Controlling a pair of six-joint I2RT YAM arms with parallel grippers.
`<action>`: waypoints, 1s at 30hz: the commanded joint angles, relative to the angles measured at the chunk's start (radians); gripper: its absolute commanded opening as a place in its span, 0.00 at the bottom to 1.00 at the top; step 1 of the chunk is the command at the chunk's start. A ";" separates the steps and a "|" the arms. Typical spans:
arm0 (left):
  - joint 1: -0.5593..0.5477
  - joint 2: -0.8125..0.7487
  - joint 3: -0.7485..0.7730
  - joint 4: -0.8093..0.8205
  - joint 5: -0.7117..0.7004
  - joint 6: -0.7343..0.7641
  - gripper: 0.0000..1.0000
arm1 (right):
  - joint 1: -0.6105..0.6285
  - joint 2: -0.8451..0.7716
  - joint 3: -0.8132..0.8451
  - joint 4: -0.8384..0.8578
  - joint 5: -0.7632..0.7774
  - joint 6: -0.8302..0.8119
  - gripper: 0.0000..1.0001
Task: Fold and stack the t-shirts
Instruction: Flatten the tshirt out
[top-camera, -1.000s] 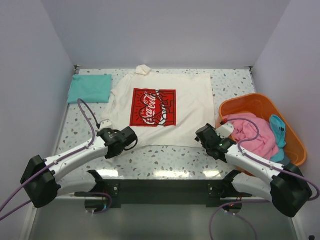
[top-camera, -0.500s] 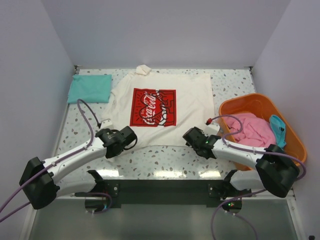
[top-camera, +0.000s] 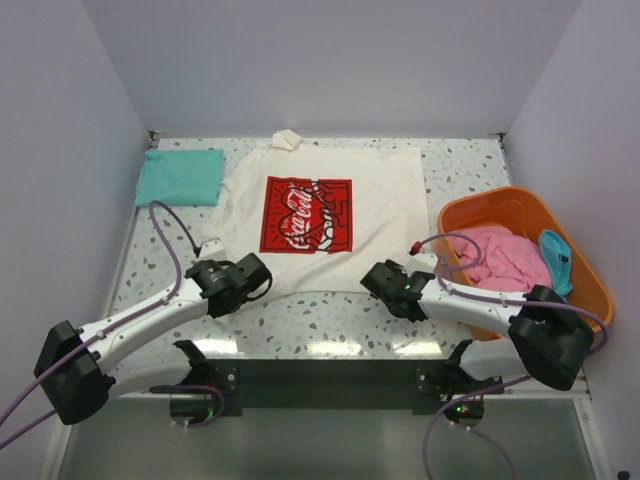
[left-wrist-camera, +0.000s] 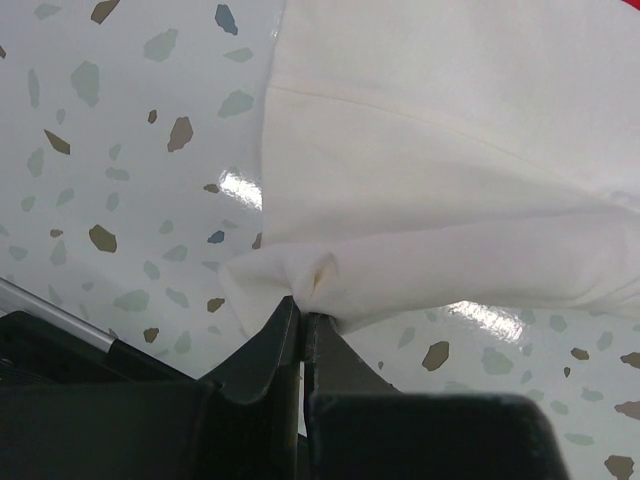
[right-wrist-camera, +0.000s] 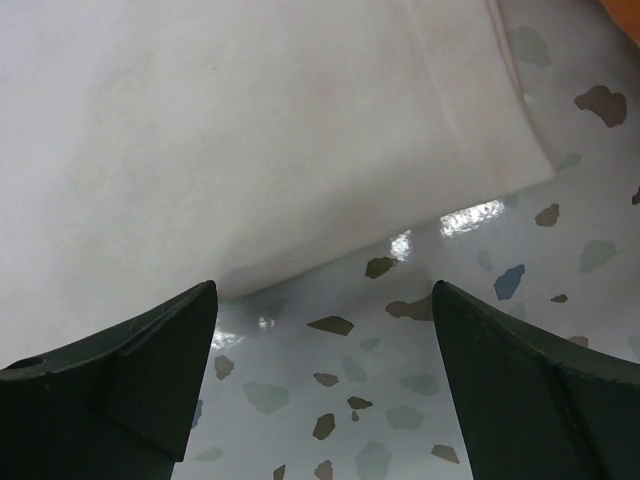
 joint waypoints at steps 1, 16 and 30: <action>0.005 -0.018 -0.005 0.029 -0.017 0.009 0.00 | 0.001 -0.034 -0.038 -0.041 0.083 0.085 0.92; 0.005 -0.012 -0.005 0.036 -0.011 0.023 0.00 | -0.047 -0.022 -0.050 0.056 0.113 0.073 0.92; 0.005 -0.009 -0.005 0.041 -0.016 0.028 0.00 | -0.155 -0.038 -0.110 0.191 0.084 -0.001 0.90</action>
